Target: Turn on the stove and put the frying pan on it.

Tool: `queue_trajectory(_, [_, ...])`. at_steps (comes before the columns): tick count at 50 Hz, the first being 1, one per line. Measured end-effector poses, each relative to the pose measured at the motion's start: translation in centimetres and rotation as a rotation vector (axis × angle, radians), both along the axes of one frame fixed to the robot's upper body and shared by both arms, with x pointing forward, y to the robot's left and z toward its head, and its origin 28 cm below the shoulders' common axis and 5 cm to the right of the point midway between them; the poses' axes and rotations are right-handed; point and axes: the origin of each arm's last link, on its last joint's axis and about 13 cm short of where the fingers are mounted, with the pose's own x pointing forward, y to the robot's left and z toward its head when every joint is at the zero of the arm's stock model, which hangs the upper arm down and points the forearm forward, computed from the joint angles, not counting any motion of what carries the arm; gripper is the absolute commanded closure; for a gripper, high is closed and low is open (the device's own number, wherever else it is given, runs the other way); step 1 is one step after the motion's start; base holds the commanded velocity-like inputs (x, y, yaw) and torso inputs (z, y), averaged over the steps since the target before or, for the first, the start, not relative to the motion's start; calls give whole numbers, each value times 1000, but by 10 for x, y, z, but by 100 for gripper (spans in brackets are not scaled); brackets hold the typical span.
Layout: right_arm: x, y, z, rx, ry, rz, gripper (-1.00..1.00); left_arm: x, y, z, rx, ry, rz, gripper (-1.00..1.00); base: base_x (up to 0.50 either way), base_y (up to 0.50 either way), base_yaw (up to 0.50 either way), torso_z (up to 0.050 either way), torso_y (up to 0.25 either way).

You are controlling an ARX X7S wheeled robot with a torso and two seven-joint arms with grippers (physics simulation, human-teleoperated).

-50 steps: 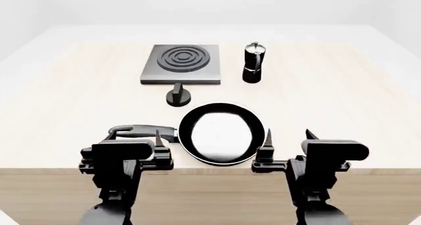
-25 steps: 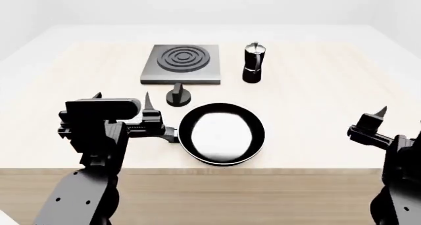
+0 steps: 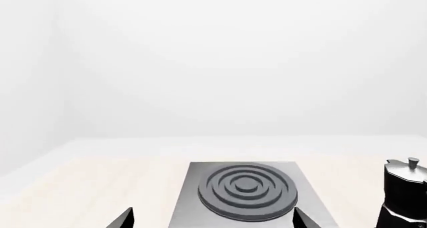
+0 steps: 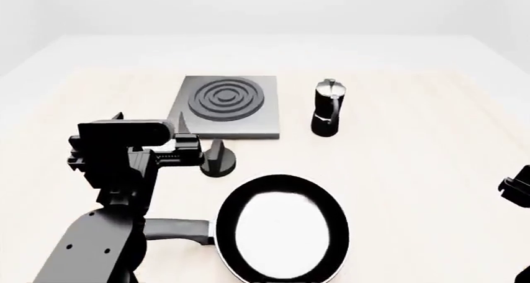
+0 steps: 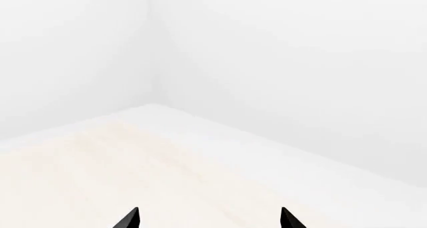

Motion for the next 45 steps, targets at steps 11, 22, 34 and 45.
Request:
queue_trajectory(11, [0,-2,-5,6,12,-3,-100,0,0,-2,4,5,-1,-100,500,0,0,0,1])
queue_trajectory(22, [1,-1,-8,10,22,3,-100,0,0,-3,5,7,2,-100,500,0,0,0,0])
queue_trajectory(34, [2,-1,-10,16,31,7,-100,-1,0,-5,3,12,3,-100,417,0,0,0,1])
queue_trajectory(45, [4,0,-12,39,68,30,-100,4,3,21,-21,146,-7,-100,0,0,0,0,0])
